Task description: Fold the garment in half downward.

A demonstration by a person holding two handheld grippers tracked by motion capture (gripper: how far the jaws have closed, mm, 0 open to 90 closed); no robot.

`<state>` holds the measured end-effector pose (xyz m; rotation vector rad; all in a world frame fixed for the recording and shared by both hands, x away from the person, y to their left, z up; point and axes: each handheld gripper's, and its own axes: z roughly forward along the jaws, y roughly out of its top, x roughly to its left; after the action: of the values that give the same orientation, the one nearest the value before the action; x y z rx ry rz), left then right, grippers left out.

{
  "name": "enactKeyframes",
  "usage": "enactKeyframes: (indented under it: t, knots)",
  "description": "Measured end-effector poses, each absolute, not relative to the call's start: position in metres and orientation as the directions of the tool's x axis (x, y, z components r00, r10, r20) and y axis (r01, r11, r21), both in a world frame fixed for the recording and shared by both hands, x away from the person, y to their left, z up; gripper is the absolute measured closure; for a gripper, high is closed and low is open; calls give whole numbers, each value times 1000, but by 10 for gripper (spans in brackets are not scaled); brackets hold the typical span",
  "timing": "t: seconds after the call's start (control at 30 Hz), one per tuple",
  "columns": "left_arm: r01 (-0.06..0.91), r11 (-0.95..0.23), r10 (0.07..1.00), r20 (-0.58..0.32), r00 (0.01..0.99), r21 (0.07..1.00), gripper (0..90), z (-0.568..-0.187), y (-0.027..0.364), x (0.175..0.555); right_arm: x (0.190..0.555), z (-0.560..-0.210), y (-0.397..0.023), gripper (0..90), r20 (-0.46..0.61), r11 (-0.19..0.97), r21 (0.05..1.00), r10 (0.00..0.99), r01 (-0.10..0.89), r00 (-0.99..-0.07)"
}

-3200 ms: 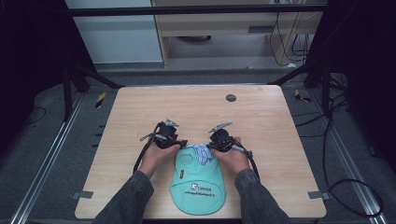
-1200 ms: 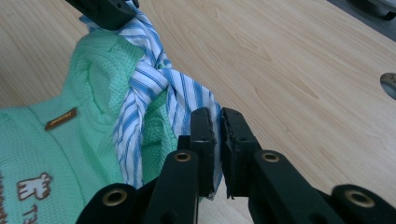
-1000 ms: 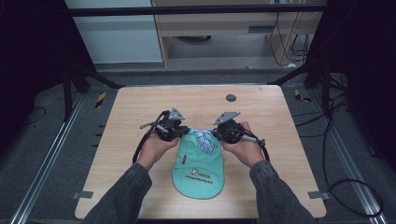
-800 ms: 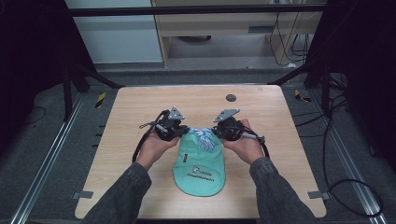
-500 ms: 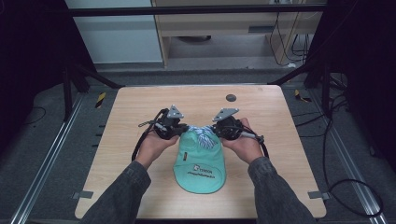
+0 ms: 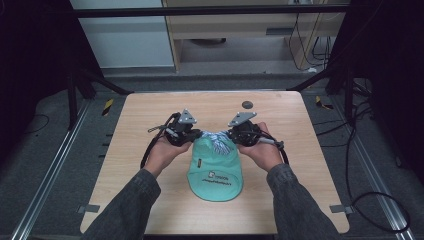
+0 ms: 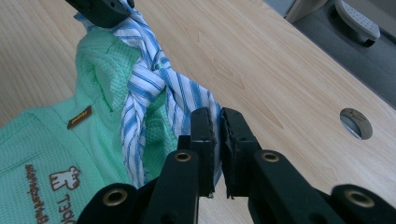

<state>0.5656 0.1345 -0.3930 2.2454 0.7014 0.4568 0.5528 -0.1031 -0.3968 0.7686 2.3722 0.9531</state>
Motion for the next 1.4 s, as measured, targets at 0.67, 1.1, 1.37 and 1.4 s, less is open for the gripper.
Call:
enactKeyframes:
  t: [0.67, 1.1, 1.37, 1.4]
  knots:
    - [306, -625, 586, 173, 791, 718, 856, -370, 133, 557, 546, -374, -98, 835, -232, 630, 702, 642, 331, -730]
    - [307, -627, 594, 184, 783, 715, 856, -367, 134, 557, 548, -367, -93, 829, -228, 629, 697, 650, 345, -724]
    - [303, -628, 594, 191, 782, 716, 856, -365, 131, 561, 551, -367, -95, 833, -230, 630, 697, 650, 343, -724]
    - [303, -628, 594, 191, 782, 716, 856, -365, 131, 561, 551, -367, -95, 836, -230, 626, 701, 652, 342, -722]
